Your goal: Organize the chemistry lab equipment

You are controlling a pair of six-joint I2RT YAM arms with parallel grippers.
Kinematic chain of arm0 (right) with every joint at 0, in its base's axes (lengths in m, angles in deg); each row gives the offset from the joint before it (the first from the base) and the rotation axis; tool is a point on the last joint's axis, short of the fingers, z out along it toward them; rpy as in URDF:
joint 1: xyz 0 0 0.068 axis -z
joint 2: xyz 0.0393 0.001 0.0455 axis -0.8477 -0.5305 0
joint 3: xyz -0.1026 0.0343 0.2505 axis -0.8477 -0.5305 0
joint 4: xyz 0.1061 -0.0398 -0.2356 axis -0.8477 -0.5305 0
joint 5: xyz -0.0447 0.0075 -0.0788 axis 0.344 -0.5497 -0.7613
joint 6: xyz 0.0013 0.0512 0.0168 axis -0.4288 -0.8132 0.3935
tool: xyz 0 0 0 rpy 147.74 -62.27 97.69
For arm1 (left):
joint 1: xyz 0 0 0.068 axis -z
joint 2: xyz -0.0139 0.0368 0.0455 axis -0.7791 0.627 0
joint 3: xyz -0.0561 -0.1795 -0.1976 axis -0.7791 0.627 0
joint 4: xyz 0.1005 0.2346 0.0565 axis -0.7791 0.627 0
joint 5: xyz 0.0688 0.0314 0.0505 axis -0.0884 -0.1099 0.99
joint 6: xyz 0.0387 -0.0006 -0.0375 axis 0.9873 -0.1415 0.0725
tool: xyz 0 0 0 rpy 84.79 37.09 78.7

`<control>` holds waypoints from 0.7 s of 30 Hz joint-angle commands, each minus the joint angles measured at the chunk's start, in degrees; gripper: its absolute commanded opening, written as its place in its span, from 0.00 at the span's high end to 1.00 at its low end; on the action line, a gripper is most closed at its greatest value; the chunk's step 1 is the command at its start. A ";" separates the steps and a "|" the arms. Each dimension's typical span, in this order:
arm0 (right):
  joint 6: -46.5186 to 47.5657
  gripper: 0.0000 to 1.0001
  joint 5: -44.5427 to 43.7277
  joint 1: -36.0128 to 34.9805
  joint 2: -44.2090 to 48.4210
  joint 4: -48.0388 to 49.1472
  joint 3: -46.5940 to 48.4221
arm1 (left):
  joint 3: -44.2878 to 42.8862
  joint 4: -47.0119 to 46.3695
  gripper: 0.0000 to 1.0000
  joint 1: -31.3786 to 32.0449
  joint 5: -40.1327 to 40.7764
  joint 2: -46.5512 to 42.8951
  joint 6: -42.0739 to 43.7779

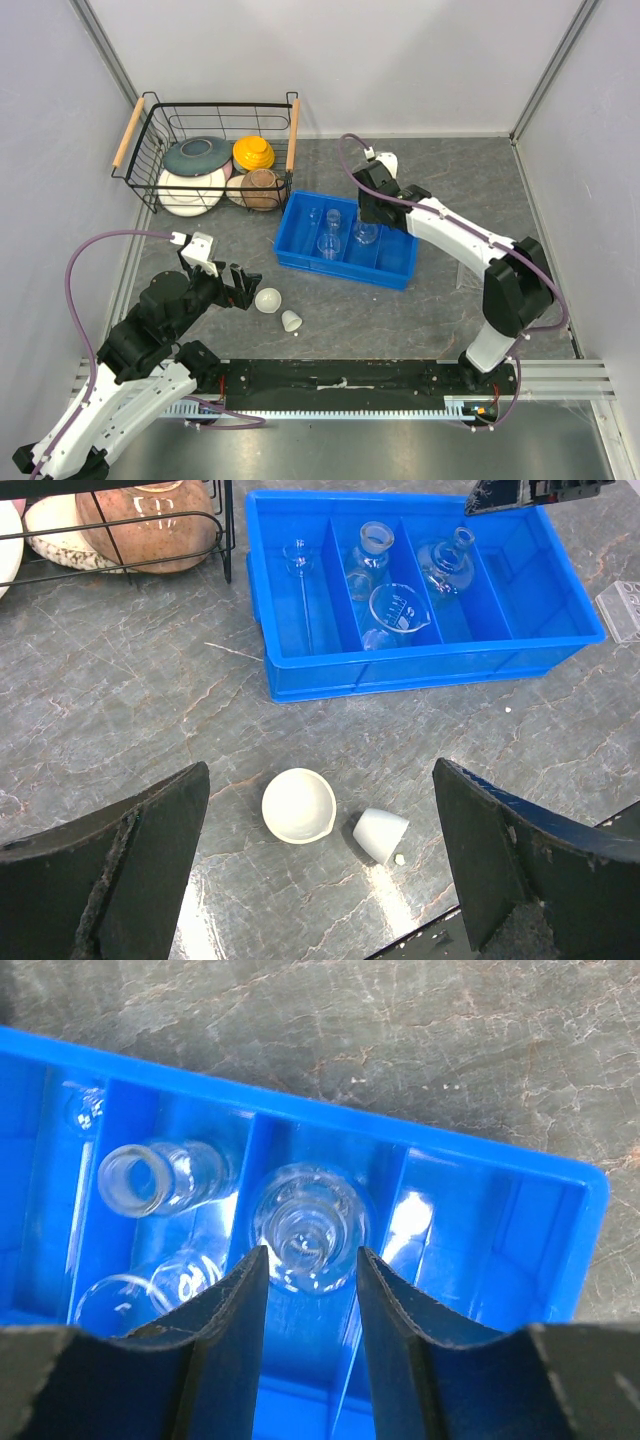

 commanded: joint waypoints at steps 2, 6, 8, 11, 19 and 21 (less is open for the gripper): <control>0.88 0.52 -0.76 -4.82 7.57 -2.38 3.69 | -0.05 -1.43 0.00 0.10 0.77 0.30 1.23; 2.20 0.52 -2.69 -14.38 9.34 -5.28 4.49 | -0.05 -1.52 0.00 0.10 0.77 0.39 1.23; 2.20 0.52 -2.79 -17.30 10.04 -5.99 3.01 | 0.03 -1.43 0.00 0.10 0.95 0.30 1.23; 1.68 0.52 2.36 -21.70 11.09 -3.11 -1.64 | -0.05 -1.52 0.00 0.10 0.95 0.30 1.23; 3.17 0.50 11.98 -29.62 13.02 9.72 -15.53 | 0.03 -1.61 0.00 0.10 0.77 -0.14 1.32; 4.31 0.48 13.46 -30.67 14.43 15.61 -20.37 | 0.03 -1.61 0.00 0.10 0.69 -0.23 1.32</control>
